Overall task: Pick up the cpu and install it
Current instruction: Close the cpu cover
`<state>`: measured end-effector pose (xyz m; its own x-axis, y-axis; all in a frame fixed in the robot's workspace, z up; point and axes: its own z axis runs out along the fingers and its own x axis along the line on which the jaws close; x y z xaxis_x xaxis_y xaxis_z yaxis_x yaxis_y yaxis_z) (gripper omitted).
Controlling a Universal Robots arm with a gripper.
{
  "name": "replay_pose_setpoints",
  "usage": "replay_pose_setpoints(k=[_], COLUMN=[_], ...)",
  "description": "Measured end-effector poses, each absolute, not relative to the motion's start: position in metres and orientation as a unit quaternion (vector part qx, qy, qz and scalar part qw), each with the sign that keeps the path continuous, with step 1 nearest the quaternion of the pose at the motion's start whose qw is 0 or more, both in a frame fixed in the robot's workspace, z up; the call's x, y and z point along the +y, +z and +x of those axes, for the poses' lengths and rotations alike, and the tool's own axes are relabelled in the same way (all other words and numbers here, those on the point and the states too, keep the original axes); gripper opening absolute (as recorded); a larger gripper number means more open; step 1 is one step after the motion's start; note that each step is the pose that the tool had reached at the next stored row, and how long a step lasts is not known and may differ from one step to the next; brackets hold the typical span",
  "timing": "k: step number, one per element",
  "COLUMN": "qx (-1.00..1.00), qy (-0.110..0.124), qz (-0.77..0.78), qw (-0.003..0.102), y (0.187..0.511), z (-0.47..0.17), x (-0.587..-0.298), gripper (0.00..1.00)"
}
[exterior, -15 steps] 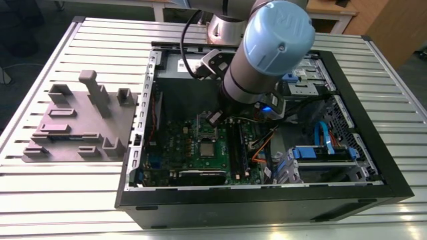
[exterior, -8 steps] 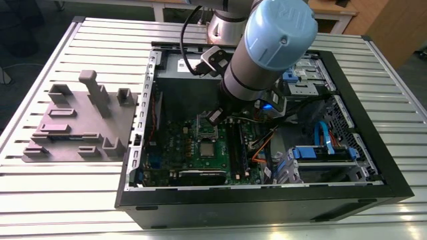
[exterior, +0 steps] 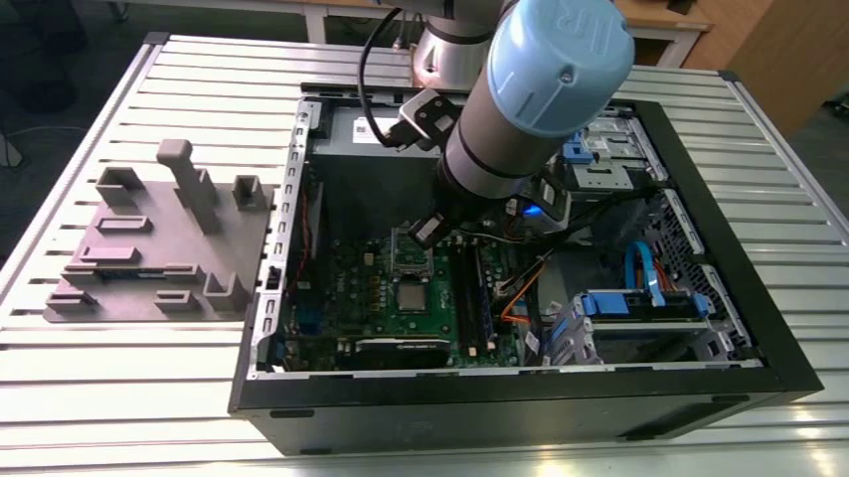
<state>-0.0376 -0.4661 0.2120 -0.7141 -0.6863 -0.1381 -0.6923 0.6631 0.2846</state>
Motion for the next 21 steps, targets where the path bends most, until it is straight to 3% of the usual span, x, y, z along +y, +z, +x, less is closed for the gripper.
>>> replay_pose_setpoints(k=[21], qx=[0.914], qy=[0.145], qz=[-0.378], qw=[0.002], y=[0.222], z=[-0.038], x=[-0.468], gripper=[0.11])
